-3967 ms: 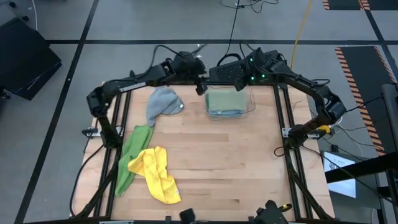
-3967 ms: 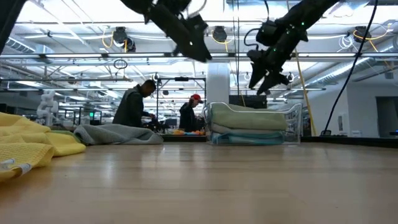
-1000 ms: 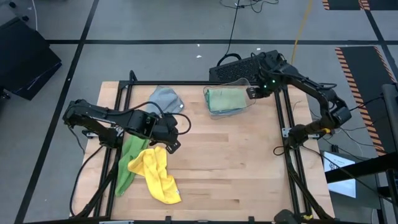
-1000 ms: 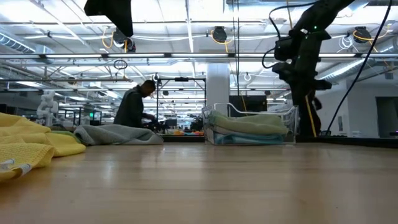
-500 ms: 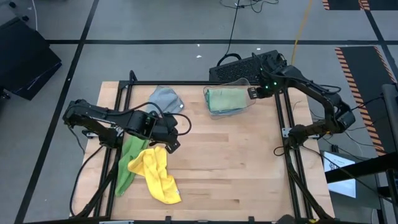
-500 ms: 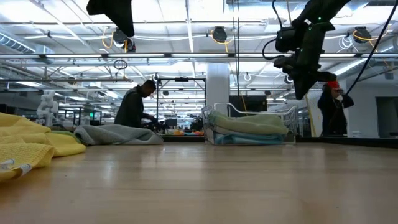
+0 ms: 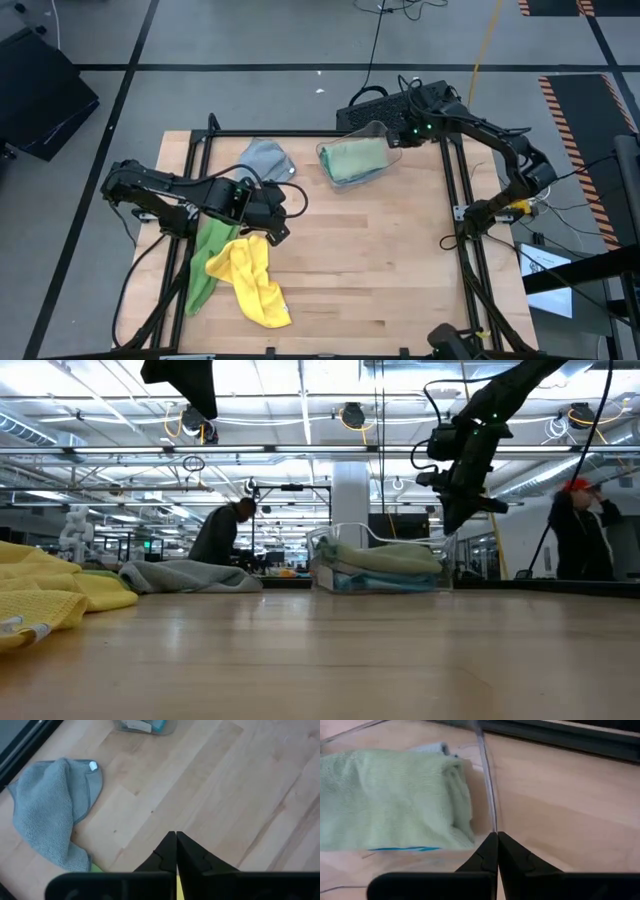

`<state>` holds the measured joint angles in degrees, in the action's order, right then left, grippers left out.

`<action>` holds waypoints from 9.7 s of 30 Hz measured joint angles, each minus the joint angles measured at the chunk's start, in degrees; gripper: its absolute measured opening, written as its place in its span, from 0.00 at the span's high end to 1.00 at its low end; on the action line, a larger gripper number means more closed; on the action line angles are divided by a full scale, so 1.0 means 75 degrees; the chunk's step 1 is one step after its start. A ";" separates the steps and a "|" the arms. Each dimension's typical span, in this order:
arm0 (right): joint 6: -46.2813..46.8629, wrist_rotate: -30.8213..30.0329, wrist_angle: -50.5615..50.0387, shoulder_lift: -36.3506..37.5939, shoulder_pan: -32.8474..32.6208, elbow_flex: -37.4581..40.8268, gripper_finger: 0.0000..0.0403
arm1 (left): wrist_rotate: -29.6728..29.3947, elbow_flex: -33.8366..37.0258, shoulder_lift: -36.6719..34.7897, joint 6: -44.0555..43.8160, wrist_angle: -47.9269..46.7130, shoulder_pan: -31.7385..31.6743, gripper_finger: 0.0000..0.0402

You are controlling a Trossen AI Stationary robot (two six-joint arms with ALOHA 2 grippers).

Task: Fold microfiber towels
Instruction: Adjust the transparent bin, then fold the gray towel

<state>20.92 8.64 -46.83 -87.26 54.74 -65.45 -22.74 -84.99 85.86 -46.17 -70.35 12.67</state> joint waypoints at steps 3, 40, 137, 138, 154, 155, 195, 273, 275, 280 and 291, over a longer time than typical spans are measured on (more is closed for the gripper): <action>0.0185 0.0417 -0.0110 0.0110 0.0020 0.0009 1.00 | 0.0020 0.0000 0.0000 -0.0059 0.0001 0.0000 0.96; 0.0125 0.0855 -0.0153 -0.0203 -0.0098 -0.0221 0.95 | 0.0077 0.0000 0.0000 0.0323 0.0039 -0.0493 0.91; -0.0362 0.2082 -0.0531 0.5120 -0.1320 0.0525 0.46 | 0.3023 0.4316 0.0154 0.2232 0.1828 -0.6513 0.61; -0.0368 0.2082 -0.0531 0.5120 -0.1320 0.0525 0.46 | 0.3016 0.4316 0.0154 0.2233 0.1941 -0.6502 0.66; 0.1343 0.2475 0.0452 0.5490 -0.1318 0.0525 0.46 | 0.2778 0.4643 0.0143 0.1892 0.2945 -0.6493 0.65; 0.1436 0.2602 0.0582 0.5514 -0.1326 0.0525 0.46 | 0.2794 0.4831 0.0143 0.1951 0.3181 -0.6509 0.62; 0.5009 -0.1198 0.4475 0.3211 -0.8003 0.0525 0.46 | 0.1115 0.1116 -0.2783 -0.1436 0.4245 -0.0731 1.00; 0.3103 -0.2744 0.2993 0.3856 -0.8124 0.0527 0.37 | 0.2532 0.1151 0.0539 0.0074 1.3576 -0.1434 0.99; 0.3216 -0.2859 0.3081 0.3856 -0.8160 0.0527 0.36 | 0.2792 0.1151 0.0539 0.0194 1.3592 -0.1508 0.98; 0.3031 -0.2922 0.3251 0.3850 -0.8163 0.0527 0.36 | 0.3226 0.1151 0.0539 0.0000 1.3593 -0.1714 0.98; 0.2304 -0.2749 0.3808 0.3844 -0.8163 0.0527 0.54 | 0.3232 0.1151 0.0539 -0.0061 1.3707 -0.1737 0.99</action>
<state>38.20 -11.98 -18.27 -58.43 -6.48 -61.49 1.49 -76.36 89.91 -46.63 32.45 -0.36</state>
